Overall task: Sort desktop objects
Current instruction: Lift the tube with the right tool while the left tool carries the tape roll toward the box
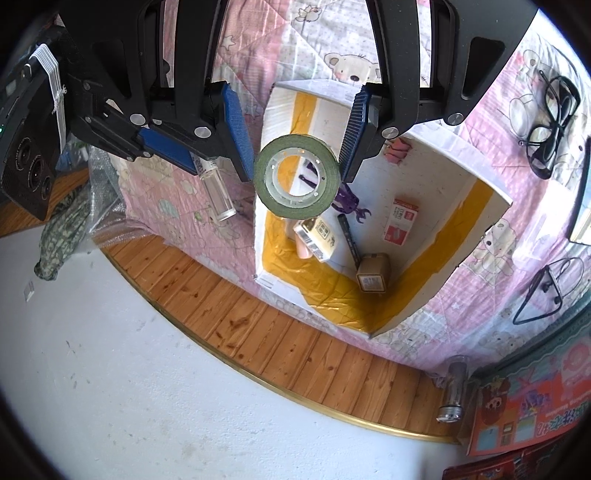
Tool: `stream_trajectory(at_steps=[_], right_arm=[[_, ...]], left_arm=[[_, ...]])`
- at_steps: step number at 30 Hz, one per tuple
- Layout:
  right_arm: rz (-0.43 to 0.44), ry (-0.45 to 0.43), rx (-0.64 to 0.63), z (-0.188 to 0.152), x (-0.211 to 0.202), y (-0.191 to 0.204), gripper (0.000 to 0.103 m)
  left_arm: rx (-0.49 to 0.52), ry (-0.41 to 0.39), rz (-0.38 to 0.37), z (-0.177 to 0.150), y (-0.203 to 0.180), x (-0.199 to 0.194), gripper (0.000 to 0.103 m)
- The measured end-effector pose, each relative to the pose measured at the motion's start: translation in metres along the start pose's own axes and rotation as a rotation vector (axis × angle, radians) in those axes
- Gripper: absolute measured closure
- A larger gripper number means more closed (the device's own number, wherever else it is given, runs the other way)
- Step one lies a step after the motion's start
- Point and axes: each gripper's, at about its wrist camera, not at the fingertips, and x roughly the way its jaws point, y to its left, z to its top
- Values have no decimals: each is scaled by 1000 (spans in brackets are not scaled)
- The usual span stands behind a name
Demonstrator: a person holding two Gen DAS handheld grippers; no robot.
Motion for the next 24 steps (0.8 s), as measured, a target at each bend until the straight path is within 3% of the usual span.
stream_trajectory(at_steps=[24], right_arm=[[71,121,-138,48,67,5,82]], left_arm=[[-12,157,113,30,37,56,54]])
